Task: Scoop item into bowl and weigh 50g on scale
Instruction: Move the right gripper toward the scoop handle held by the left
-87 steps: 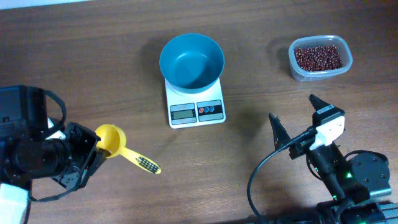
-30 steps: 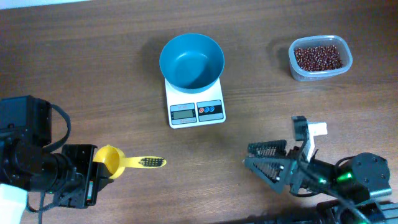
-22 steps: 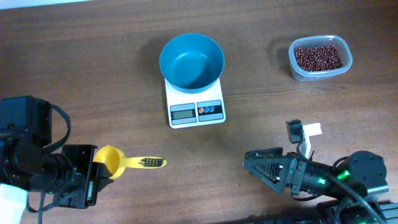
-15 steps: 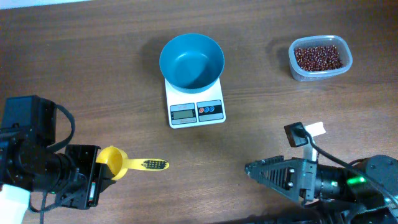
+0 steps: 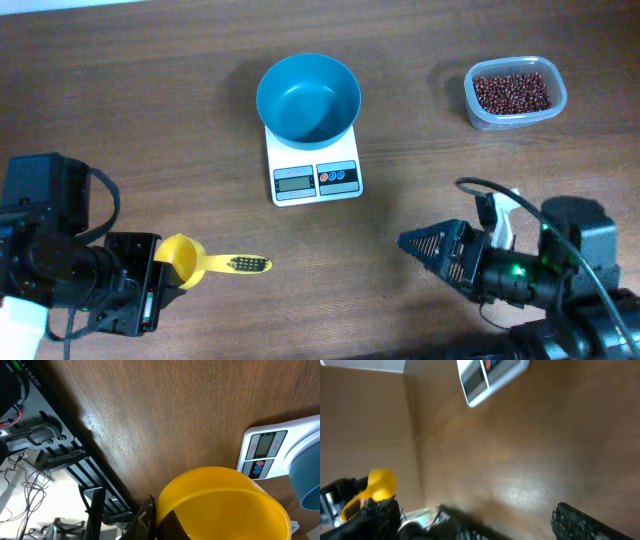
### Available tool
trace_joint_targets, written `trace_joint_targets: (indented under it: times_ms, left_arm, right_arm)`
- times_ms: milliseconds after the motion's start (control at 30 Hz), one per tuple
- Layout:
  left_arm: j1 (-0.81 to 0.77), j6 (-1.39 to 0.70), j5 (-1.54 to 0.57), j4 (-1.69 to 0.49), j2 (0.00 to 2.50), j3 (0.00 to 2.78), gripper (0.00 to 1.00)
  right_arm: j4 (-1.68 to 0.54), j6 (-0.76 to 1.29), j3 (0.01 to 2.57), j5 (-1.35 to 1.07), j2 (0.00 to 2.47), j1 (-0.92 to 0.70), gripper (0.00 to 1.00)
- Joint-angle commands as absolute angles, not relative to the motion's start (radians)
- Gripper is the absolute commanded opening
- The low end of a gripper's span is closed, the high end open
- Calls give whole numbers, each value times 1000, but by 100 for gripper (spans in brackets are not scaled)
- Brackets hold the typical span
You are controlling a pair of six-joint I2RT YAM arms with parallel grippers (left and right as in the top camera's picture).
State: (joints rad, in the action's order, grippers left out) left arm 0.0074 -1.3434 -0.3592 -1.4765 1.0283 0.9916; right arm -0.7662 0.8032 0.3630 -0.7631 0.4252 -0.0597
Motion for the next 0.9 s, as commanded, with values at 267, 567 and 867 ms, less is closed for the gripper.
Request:
trace_joint_targets:
  times_ms: [267, 567, 867]
  left_arm:
    - [2, -1408, -344, -1457, 1021, 1008, 0]
    - [-88, -1496, -382, -1256, 1035, 1008, 0]
    - [-378, -1765, -475, -1000, 1255, 1008, 0]
  right_arm:
    - [-1105, 498, 798, -787, 539, -65, 99]
    - [-780, 645, 789, -932, 573, -65, 99]
    - [-609, 645, 789, -929, 800, -270, 85]
